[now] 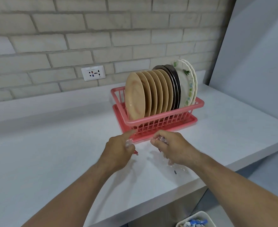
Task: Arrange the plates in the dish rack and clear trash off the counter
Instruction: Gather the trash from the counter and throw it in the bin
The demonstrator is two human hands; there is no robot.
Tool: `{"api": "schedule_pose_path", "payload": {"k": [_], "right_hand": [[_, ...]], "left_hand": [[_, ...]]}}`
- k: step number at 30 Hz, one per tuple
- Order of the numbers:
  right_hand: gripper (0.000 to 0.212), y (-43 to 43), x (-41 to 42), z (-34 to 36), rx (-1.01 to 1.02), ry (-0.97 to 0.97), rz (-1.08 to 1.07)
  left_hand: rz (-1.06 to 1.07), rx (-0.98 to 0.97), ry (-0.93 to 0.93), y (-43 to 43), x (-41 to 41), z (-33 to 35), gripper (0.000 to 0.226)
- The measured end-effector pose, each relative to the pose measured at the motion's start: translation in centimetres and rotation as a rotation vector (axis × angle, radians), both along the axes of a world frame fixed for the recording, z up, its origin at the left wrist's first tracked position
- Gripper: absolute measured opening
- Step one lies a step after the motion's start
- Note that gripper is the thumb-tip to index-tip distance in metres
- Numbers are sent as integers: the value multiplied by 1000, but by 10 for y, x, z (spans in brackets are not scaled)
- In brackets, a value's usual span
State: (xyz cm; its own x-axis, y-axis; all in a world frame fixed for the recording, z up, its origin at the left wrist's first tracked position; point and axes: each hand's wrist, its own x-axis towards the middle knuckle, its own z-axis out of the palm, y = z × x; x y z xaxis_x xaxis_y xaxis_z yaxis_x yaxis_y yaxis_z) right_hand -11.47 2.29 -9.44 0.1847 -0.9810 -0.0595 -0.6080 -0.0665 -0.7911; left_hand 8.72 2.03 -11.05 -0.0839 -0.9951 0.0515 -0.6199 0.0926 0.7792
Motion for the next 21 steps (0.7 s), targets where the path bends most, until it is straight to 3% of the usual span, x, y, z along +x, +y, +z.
{"api": "schedule_pose_path", "payload": {"k": [3, 8, 14, 18, 21], "right_hand": [[21, -4, -15, 3, -100, 44, -68], [28, -1, -43, 8, -61, -45, -182], [29, 4, -100, 2, 90, -280, -150], [33, 15, -153, -4, 153, -399, -108], [29, 27, -198, -13, 183, -402, -85]], "left_hand": [[-5, 27, -25, -11, -14, -2, 17], [33, -54, -71, -18, -46, -4, 44], [-12, -109, -51, -4, -106, 5, 39], [-89, 85, 205, 14, -155, 10, 23], [-132, 235, 196, 35, -200, 6, 27]]}}
